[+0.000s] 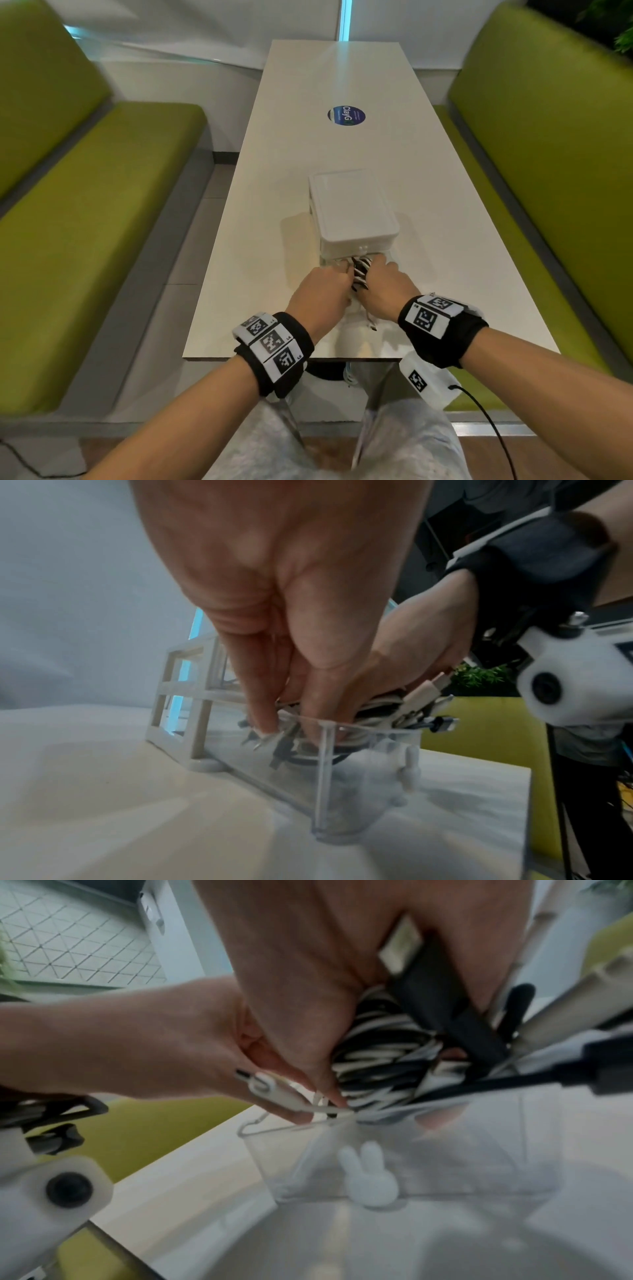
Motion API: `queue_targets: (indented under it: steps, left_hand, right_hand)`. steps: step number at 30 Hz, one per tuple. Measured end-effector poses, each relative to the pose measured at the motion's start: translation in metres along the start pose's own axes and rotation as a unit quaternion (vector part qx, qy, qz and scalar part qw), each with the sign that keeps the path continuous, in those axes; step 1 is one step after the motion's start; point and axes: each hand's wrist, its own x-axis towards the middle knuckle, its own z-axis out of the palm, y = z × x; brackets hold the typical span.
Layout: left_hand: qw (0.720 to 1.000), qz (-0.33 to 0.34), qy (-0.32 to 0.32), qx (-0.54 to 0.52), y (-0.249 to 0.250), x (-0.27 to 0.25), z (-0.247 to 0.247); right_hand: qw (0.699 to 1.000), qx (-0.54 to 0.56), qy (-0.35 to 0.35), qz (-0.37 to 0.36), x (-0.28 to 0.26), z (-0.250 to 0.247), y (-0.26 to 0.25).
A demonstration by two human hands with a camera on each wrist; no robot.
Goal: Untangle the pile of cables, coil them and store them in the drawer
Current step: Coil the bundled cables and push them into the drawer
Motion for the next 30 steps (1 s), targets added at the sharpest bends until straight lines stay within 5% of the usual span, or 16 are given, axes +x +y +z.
queue_targets:
  steps: [15, 30]
  left_hand:
    - [0.997, 0.035, -0.061, 0.025, 0.012, -0.015, -0.006]
    - [0.995, 0.041, -0.072, -0.057, 0.001, -0.017, -0.012]
  right_hand:
    - [0.994, -0.049, 0.045, 0.087, 0.019, 0.027, -0.015]
    - [0.989, 0.065, 0.031, 0.125, 0.034, 0.003, -0.026]
